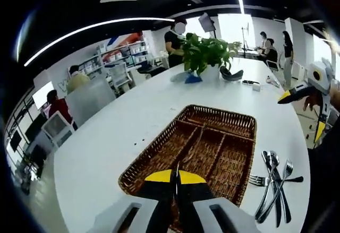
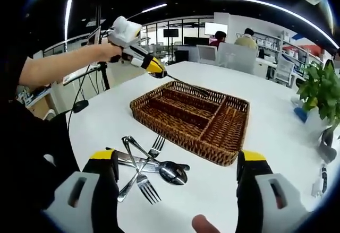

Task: Arrange the knives, forks, and spoons in their matching storage slots by inserting each utensil handle-first until every utensil is classified and aligned in the correct compartment

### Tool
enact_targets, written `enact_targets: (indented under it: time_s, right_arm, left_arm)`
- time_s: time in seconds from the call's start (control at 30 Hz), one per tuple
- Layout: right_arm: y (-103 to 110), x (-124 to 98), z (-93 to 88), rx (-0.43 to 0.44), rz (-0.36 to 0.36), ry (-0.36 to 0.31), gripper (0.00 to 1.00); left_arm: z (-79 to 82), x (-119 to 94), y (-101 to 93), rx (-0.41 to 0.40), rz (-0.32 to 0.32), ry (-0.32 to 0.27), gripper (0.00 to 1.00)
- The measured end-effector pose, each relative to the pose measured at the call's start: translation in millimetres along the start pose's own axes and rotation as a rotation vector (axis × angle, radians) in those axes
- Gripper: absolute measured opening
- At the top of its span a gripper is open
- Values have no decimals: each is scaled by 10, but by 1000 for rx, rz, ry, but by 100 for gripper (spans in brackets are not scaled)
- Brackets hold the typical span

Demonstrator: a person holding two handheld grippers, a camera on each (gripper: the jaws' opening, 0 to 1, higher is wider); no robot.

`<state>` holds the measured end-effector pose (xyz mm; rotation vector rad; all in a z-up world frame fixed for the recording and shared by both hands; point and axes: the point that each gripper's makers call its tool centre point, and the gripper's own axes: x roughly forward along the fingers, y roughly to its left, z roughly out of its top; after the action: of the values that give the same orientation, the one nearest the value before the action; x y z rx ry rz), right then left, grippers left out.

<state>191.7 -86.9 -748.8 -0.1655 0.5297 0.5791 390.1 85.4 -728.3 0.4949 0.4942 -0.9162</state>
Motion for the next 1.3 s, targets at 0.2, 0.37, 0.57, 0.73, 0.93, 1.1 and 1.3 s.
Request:
enact_targets:
  time_s: [0.2,0.37,0.57,0.73,0.93,1.1,1.3]
  right_arm:
    - [26,36,-26,0,7,8,94]
    - [17,62,-21,-2,-1,11,94]
    - [-12,80,-37,-2,-11,15,93]
    - [-39,62,-96,-1,-22,25,93]
    - [-98,35,-167,13,-32,35,92]
    - [-157,0,-185,25,-46,32,92]
    - [-198,-25,-215,26,-56,42,91]
  left_arm:
    - [-75,232,54,23,-13,-12,0]
    - [-27,367,184,10,17,-45,0]
    - [-107,510,332,49,47,15,0]
    - [-244,610,446,54,72,54,0]
    - [-240,714,503,12,73,32,0]
    - [-197,830,517,-12,64,11,0]
    - [-202,938,528,-56,39,3,0]
